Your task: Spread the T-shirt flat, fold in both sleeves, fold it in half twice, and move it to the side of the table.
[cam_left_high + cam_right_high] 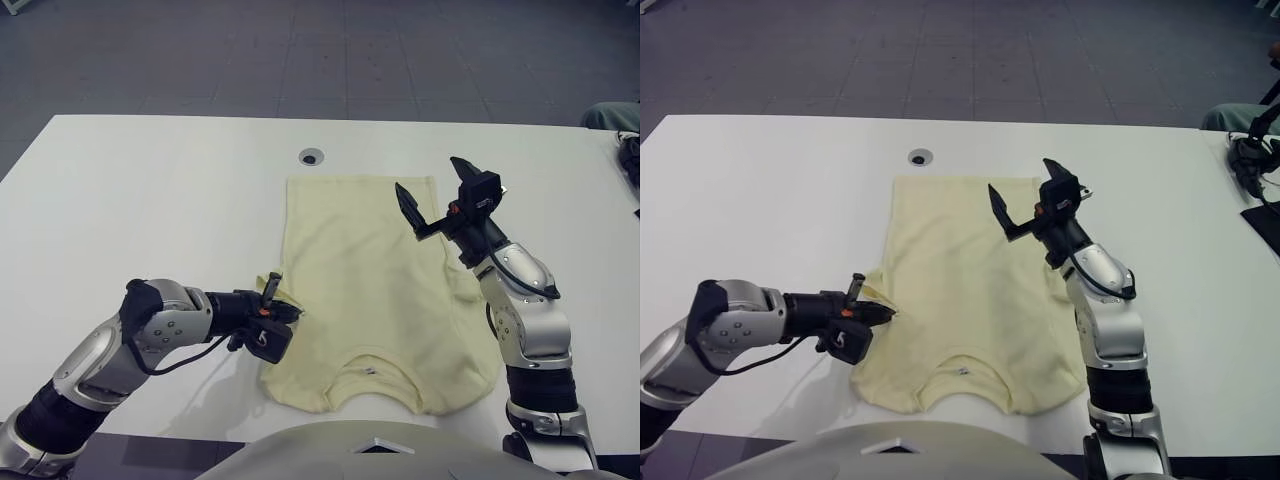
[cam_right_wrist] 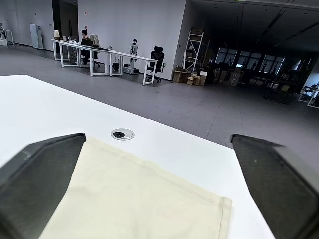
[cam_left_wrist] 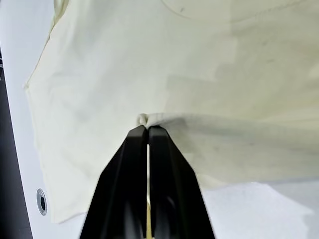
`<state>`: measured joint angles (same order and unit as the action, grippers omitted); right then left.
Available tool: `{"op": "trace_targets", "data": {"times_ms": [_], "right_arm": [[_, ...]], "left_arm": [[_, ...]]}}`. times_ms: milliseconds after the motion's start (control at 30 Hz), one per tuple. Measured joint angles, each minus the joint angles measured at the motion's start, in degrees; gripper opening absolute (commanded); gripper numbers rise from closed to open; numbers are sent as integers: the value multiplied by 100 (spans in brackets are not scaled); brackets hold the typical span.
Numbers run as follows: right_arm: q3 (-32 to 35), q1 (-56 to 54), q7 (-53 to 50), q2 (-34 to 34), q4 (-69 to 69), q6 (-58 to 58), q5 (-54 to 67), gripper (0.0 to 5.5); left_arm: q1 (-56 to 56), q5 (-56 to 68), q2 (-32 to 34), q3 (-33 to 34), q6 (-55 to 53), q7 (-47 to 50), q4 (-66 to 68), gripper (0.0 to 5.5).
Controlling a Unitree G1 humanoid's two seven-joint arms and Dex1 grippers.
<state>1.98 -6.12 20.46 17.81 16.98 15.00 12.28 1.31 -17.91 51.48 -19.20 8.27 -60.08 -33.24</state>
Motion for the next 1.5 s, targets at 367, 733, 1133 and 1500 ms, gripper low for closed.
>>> {"op": "trace_targets", "data": {"times_ms": [367, 733, 1133, 1500], "right_arm": [[-34, 39, -7, 0, 52, 1, -9, 540], [-61, 114, -11, 1, 214, 52, -16, 540], [-92, 150, -8, 2, 231, 72, -78, 540], [161, 29, -36, 27, 231, 205, 54, 540]], "left_arm": [[224, -107, -370, -725, -77, -295, -266, 2], [399, -286, -822, -958, -302, -201, 179, 75], [413, 643, -1497, -902, -1134, -56, -91, 276], [769, 1285, -1786, 590, -1311, 1159, 1079, 455]]}}
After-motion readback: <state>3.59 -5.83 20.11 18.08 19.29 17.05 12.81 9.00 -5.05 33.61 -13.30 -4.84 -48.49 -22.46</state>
